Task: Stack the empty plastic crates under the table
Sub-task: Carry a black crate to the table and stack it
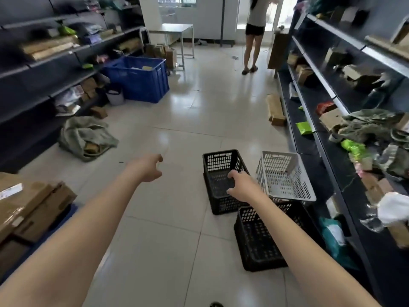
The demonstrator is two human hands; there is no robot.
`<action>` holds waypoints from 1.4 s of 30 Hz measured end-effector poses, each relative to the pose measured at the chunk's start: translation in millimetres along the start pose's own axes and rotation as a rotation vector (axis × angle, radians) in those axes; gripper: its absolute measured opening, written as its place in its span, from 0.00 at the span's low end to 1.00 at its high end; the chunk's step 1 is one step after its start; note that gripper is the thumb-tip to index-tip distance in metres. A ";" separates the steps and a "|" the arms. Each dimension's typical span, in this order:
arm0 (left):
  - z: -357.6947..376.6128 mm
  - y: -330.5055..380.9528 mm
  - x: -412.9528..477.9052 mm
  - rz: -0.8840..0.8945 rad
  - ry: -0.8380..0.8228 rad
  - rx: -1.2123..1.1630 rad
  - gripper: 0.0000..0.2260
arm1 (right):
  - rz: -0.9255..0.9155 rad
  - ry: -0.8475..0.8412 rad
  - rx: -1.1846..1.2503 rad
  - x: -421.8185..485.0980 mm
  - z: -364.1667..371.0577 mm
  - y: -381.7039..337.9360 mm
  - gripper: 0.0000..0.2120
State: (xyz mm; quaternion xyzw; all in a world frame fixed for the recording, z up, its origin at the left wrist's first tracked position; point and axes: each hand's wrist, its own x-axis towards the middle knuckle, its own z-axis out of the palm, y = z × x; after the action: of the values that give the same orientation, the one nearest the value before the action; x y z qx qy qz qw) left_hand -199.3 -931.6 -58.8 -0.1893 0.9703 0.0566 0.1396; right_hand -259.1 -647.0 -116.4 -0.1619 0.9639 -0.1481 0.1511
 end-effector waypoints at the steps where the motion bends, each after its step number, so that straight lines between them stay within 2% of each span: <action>1: -4.7 -4.3 16.9 0.005 -0.008 -0.004 0.24 | -0.005 0.001 -0.002 17.8 -1.0 -7.9 0.22; 6: -14.3 -20.6 110.4 0.056 -0.040 -0.008 0.24 | 0.020 -0.011 -0.044 102.2 -0.7 -41.5 0.21; 10: -20.4 -31.1 193.4 0.108 -0.078 0.124 0.24 | 0.107 -0.015 -0.024 171.1 8.1 -57.0 0.19; 20: -53.0 -34.7 399.9 0.430 -0.155 0.204 0.22 | 0.539 0.027 0.132 293.8 25.9 -77.5 0.21; 28: -48.7 57.0 535.0 0.665 -0.221 0.262 0.22 | 0.803 0.048 0.287 371.6 42.6 -25.3 0.21; 32: -39.2 98.8 589.0 0.724 -0.256 0.303 0.22 | 0.891 0.047 0.338 416.5 50.9 5.5 0.20; 42: 21.6 186.0 720.7 0.883 -0.359 0.589 0.22 | 1.146 0.013 0.507 499.1 87.8 82.3 0.19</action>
State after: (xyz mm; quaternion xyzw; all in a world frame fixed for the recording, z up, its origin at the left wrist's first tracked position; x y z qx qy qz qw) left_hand -906.2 -1009.9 -279.5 0.2944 0.8934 -0.1324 0.3125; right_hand -701.5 -771.5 -345.3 0.4227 0.8333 -0.2685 0.2341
